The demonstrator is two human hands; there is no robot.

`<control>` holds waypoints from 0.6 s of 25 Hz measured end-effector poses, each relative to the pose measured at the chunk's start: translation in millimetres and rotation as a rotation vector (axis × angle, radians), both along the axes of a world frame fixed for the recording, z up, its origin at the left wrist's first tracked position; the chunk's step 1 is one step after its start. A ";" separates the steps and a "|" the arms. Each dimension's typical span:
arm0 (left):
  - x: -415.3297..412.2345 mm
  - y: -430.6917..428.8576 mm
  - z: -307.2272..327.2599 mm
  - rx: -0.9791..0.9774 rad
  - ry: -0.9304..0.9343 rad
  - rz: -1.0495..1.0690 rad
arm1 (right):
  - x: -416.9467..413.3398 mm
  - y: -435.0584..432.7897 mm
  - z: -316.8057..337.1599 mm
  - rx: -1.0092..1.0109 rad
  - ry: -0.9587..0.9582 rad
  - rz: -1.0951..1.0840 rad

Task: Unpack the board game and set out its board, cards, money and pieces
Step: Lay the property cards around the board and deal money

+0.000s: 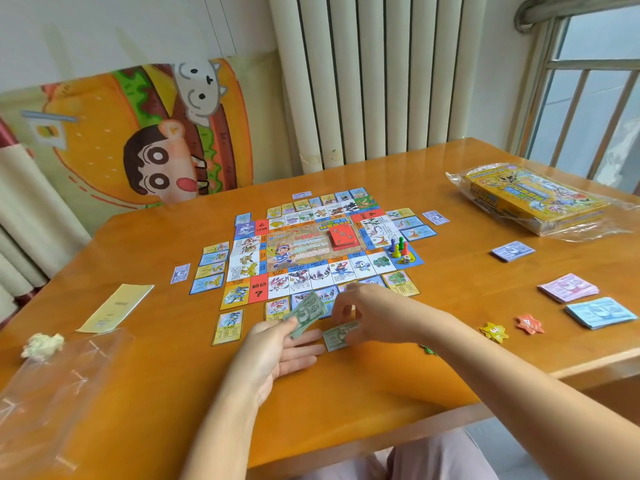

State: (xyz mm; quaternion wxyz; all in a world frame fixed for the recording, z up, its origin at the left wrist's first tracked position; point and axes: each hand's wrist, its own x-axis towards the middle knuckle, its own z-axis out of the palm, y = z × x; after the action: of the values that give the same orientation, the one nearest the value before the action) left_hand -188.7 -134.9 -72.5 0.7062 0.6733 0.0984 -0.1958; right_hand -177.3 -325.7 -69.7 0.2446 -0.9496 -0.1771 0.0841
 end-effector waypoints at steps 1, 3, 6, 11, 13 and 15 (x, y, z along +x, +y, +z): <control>-0.3 1.0 0.9 0.009 -0.042 0.014 | 1.3 -0.9 3.7 0.076 -0.047 -0.038; -0.1 5.1 3.5 0.051 -0.140 0.037 | 6.1 -1.7 14.9 0.265 -0.141 -0.170; 2.3 14.5 6.8 0.165 -0.267 0.033 | 15.3 5.5 32.3 0.329 -0.285 -0.083; 4.6 30.1 8.3 0.234 -0.425 0.030 | 33.2 44.9 50.7 0.163 -0.290 0.248; 6.9 36.5 7.5 0.215 -0.463 0.090 | 40.9 58.3 57.7 0.162 -0.239 0.283; 12.0 44.7 8.1 0.173 -0.486 0.162 | 52.0 70.6 63.1 0.179 -0.182 0.262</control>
State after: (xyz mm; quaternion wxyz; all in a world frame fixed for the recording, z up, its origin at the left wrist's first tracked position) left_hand -176.8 -90.2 -64.3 0.6623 0.7483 -0.0040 0.0380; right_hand -125.3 -255.1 -6.7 0.2983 -0.8965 -0.3272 0.0129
